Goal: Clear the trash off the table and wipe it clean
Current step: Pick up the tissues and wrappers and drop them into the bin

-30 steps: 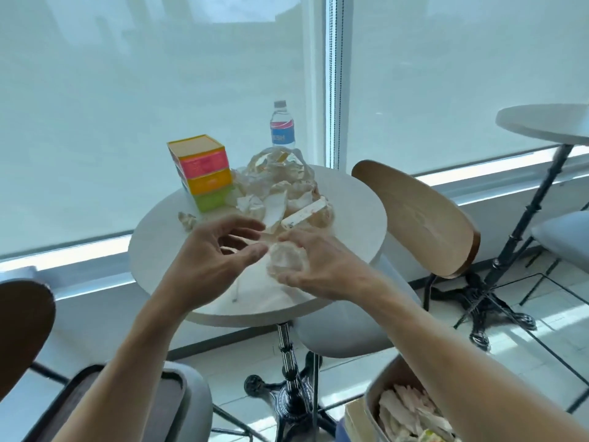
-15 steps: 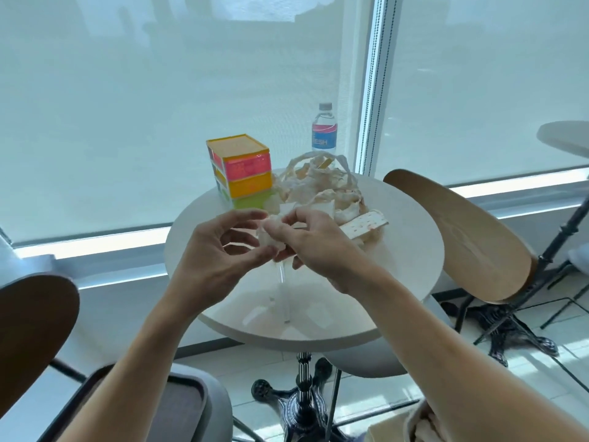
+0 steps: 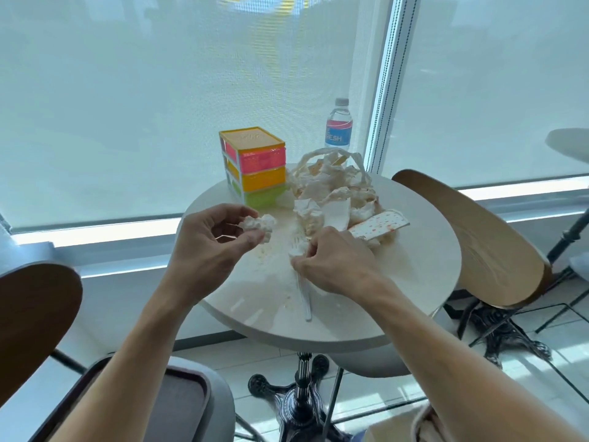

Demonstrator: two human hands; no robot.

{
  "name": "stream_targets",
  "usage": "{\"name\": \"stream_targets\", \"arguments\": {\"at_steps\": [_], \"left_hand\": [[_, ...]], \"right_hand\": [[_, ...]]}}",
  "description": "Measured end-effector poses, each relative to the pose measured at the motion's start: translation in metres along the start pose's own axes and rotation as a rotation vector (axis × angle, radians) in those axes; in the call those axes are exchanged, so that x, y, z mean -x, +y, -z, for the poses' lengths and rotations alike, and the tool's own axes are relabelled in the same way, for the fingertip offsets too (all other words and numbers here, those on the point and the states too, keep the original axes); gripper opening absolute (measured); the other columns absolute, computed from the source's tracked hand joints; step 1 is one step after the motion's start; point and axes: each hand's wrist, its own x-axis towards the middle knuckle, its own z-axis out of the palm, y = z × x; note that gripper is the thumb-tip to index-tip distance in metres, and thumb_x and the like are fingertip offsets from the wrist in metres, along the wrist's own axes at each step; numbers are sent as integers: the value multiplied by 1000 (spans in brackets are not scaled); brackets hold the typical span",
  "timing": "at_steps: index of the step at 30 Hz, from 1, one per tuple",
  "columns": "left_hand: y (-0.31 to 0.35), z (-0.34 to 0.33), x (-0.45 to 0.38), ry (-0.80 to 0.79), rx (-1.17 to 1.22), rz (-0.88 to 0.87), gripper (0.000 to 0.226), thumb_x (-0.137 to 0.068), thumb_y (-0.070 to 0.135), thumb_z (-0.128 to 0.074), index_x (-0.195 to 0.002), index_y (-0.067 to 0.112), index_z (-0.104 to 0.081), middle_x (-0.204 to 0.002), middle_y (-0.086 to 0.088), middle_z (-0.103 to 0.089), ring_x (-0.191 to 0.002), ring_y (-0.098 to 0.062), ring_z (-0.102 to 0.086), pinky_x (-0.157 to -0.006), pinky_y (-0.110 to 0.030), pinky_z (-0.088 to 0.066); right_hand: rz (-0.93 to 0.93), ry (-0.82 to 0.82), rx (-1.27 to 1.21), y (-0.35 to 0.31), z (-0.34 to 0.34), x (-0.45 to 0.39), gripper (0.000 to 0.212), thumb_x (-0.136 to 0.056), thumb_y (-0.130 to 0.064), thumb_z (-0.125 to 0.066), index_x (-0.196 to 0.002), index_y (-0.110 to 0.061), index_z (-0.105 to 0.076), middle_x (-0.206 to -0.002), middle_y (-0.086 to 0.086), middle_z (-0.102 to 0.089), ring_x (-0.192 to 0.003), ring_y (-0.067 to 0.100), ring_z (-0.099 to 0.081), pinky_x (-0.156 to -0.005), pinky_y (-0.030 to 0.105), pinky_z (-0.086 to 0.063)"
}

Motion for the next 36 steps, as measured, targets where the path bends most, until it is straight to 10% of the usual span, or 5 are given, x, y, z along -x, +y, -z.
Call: {"name": "stream_targets", "arguments": {"at_steps": [8,16,36], "left_hand": [[8,-9,13,14,-2,0,21,-75,9,-79,-92,19,-73,-86,-4,-74,-81,-27,-69,-70,-19,-57],[26,-36,32,-39,43,-4,21,-75,3,-77,-93,13,-72,-84,-6,-73,-64,-3,-64,-58,-10,-48],[77,-149,92,-266,117,-75,28,-66,22,-76,-94,15,-71,-75,3,-73,-61,-4,-64,-56,-12,-48]], "right_hand": [[33,88,-164,2,3,8,25,-71,-33,-63,-60,-13,-54,-62,3,-59,-62,25,-57,-58,33,-47],[42,234,-422,34,32,41,20,-75,-23,-65,-60,-9,-67,-63,-2,-69,-68,14,-67,-70,37,-58],[-206,338,-529,205,57,132,22,-77,-20,-63,-60,-7,-59,-51,-10,-52,-54,7,-48,-59,28,-44]]}}
